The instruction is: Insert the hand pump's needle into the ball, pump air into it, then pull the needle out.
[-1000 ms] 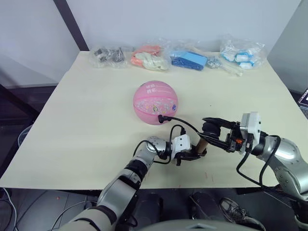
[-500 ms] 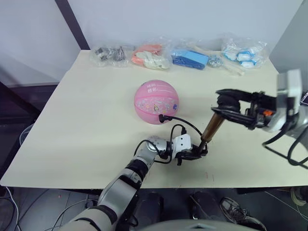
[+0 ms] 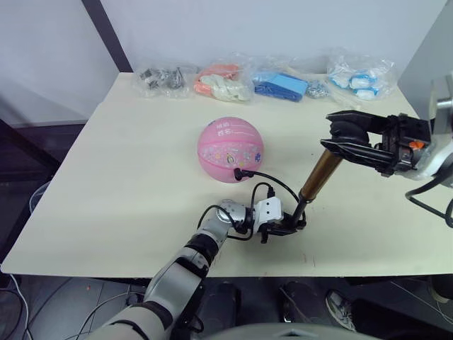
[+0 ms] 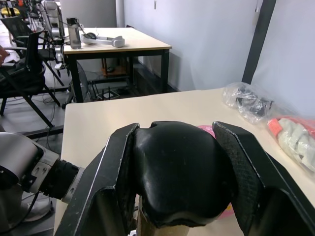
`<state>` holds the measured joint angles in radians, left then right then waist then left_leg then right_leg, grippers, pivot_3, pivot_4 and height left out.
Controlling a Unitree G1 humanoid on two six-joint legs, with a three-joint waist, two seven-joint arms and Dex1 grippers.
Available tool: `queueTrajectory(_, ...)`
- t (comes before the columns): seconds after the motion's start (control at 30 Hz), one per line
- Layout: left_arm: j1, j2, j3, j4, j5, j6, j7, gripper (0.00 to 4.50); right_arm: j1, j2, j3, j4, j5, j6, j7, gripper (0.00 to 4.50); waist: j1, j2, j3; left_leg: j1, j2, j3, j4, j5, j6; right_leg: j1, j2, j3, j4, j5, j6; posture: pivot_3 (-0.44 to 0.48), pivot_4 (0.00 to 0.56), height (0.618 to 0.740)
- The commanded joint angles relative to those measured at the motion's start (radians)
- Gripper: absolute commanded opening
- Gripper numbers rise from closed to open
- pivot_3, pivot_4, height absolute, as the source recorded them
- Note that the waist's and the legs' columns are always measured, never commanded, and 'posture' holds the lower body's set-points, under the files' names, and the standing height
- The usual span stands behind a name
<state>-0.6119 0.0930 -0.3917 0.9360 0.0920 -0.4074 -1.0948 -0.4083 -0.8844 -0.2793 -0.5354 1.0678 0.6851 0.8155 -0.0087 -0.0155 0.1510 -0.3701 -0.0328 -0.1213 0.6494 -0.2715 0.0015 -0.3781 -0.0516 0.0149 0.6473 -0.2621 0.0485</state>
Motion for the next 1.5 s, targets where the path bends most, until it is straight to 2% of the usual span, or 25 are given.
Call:
queueTrajectory(0.03, 0.028, 0.029, -0.023, 0.079, 0.056, 0.039, 0.011, 1.11, 0.066, 0.019, 0.010, -0.043, -0.063, -0.051, 0.021, 1.93, -0.001, 0.000, 0.000, 0.000, 0.000, 0.000, 0.000, 0.000, 0.000, 0.000, 0.000, 0.000, 0.000, 0.000, 0.000, 0.000, 0.150, 0.740)
queueTrajectory(0.33, 0.029, 0.032, -0.023, 0.076, 0.054, 0.040, 0.012, 1.11, 0.257, 0.119, 0.190, -0.011, -0.316, -0.230, 0.075, 1.93, -0.004, -0.003, -0.004, 0.006, 0.001, 0.002, 0.000, 0.000, 0.000, 0.004, 0.001, 0.001, 0.000, -0.002, 0.003, 0.000, 0.150, 0.740)
queueTrajectory(0.63, 0.034, 0.037, -0.022, 0.066, 0.052, 0.044, 0.011, 1.11, 0.328, 0.199, 0.337, 0.084, -0.454, -0.322, 0.100, 1.93, -0.004, -0.007, -0.007, 0.007, 0.001, 0.001, -0.001, 0.000, 0.000, 0.004, 0.002, 0.001, 0.000, -0.001, 0.001, 0.000, 0.150, 0.740)
queueTrajectory(0.77, 0.033, 0.035, -0.022, 0.064, 0.052, 0.045, 0.013, 1.11, 0.349, 0.237, 0.360, 0.125, -0.494, -0.352, 0.096, 1.93, -0.005, -0.007, -0.007, 0.007, 0.001, 0.002, -0.001, 0.000, 0.000, 0.004, 0.002, 0.001, 0.000, -0.001, 0.002, 0.000, 0.150, 0.740)
queueTrajectory(1.17, 0.035, 0.035, -0.021, 0.065, 0.051, 0.046, 0.015, 1.11, 0.353, 0.267, 0.355, 0.144, -0.522, -0.375, 0.097, 1.93, -0.004, -0.006, -0.008, 0.007, 0.001, 0.001, -0.001, 0.000, 0.000, 0.004, 0.002, 0.001, 0.000, -0.001, 0.001, 0.000, 0.150, 0.740)
queueTrajectory(1.5, 0.040, 0.035, -0.023, 0.064, 0.051, 0.046, 0.012, 1.11, 0.225, 0.208, 0.192, 0.006, -0.347, -0.245, 0.066, 1.93, -0.003, -0.002, -0.004, 0.005, 0.001, 0.001, -0.001, 0.000, 0.000, 0.003, 0.002, 0.001, 0.000, 0.000, 0.000, 0.000, 0.150, 0.740)
